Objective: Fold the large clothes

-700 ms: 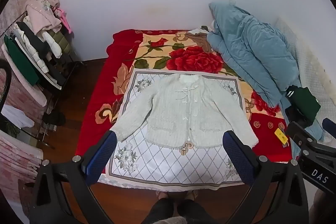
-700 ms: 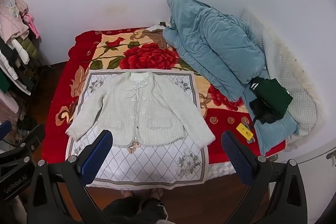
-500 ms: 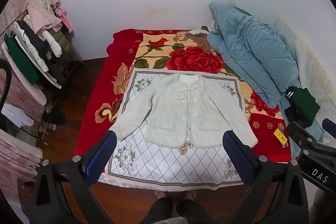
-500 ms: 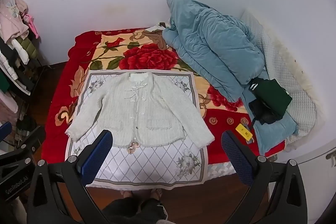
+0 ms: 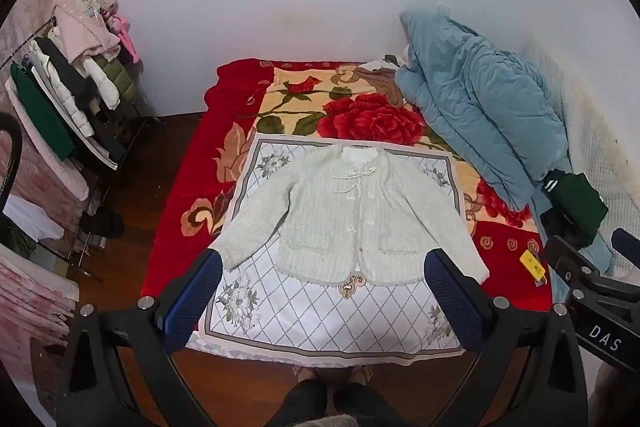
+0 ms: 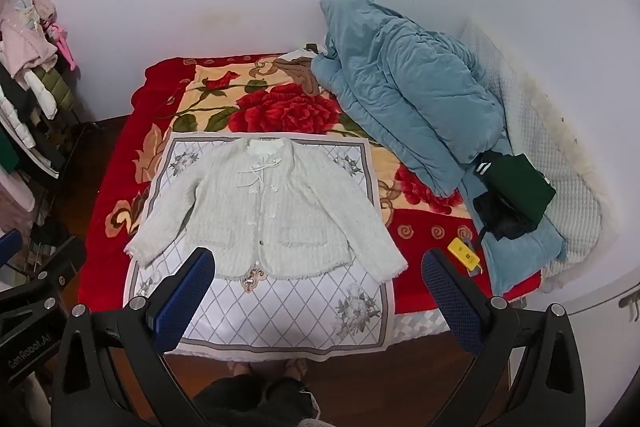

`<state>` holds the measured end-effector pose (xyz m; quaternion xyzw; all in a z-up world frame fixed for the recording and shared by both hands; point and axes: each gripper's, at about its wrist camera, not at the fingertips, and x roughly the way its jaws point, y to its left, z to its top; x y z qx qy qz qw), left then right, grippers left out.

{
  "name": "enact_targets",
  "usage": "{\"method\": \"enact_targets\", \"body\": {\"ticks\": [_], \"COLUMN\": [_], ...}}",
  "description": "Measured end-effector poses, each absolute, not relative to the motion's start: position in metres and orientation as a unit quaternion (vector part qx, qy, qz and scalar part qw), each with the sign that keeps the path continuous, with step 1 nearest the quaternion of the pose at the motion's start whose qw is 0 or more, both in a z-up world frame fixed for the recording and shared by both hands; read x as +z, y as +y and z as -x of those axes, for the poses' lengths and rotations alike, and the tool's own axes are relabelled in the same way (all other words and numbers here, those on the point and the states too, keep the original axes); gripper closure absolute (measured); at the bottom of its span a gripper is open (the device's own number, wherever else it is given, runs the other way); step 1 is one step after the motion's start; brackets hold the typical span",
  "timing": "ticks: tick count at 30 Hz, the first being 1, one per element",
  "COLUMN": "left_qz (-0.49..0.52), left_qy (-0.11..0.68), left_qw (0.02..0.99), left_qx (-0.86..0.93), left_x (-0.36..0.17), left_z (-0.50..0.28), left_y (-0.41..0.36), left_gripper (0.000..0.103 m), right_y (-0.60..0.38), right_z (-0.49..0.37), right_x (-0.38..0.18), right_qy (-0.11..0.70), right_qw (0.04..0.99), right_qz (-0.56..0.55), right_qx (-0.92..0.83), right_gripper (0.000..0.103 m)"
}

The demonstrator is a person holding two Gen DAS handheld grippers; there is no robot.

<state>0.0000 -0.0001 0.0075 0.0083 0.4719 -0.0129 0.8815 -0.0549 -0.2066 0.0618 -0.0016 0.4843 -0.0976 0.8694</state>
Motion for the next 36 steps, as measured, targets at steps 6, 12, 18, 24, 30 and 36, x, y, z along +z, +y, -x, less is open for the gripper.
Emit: {"method": "enact_targets", "body": {"ticks": [6, 12, 18, 24, 30, 36], "left_qz": [-0.008, -0.006, -0.005, -0.004, -0.003, -0.002], "left_qy": [0.47, 0.469, 0.468, 0.469, 0.467, 0.467], "left_qw": [0.882, 0.883, 0.884, 0.883, 0.884, 0.884], "left_qx": [-0.013, -0.014, -0.014, -0.015, -0.015, -0.016], "left_x": [0.007, 0.008, 0.01, 0.012, 0.011, 0.011], "left_z": [0.001, 0.001, -0.001, -0.001, 0.0, 0.0], "left_y": [0.0, 0.001, -0.001, -0.003, -0.002, -0.003], "left_gripper": [0.0, 0.0, 0.0, 0.0, 0.0, 0.0], "right_y": [-0.205, -0.202, -0.204, -0.204, -0.2, -0.2], "right_z": [0.058, 0.058, 0.056, 0.053, 0.054, 0.054], "right_x": [0.065, 0.068, 0.071, 0.071, 0.083, 0.084], "right_qy": [0.484, 0.483, 0.482, 0.483, 0.482, 0.481], "right_qw": [0.87, 0.87, 0.871, 0.87, 0.871, 0.872], "right_qz": [0.002, 0.002, 0.003, 0.003, 0.004, 0.005], "right_qx": [-0.098, -0.097, -0.098, -0.098, -0.096, -0.094], "right_gripper": [0.0, 0.0, 0.0, 0.0, 0.0, 0.0]}}
